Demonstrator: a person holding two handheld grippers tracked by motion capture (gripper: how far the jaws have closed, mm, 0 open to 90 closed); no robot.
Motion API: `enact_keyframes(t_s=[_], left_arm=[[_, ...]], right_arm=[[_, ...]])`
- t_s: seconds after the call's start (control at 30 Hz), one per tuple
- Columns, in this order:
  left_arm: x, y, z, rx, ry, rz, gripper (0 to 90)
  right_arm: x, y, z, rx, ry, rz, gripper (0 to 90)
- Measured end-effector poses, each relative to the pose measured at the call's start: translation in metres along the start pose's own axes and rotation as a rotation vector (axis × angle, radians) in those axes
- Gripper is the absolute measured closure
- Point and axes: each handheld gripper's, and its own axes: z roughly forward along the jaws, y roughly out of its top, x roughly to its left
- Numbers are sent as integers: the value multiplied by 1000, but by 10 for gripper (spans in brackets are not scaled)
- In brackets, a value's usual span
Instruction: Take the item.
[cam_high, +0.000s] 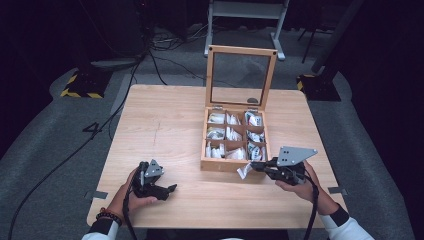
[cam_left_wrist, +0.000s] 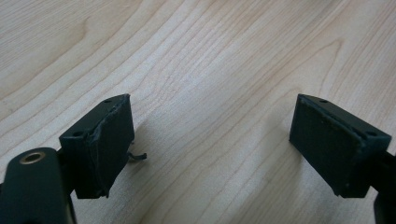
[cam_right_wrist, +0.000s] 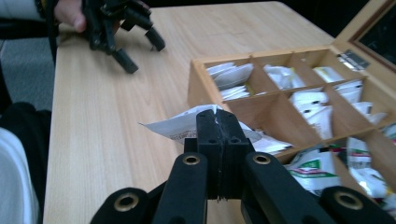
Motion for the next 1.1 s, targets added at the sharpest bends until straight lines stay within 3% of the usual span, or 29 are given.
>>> enact_keyframes(t_s=[0.57,0.77,1.1], left_arm=[[0,0,0,0,1,2,143],[0,0,0,0,0,0,143],[0,0,0,1,1,2,143]], right_arm=[[21,-16,30,70,91,-24,891],[29,-26,49,135,111,-44,890],[37,-37,69,186,163,-59,884]])
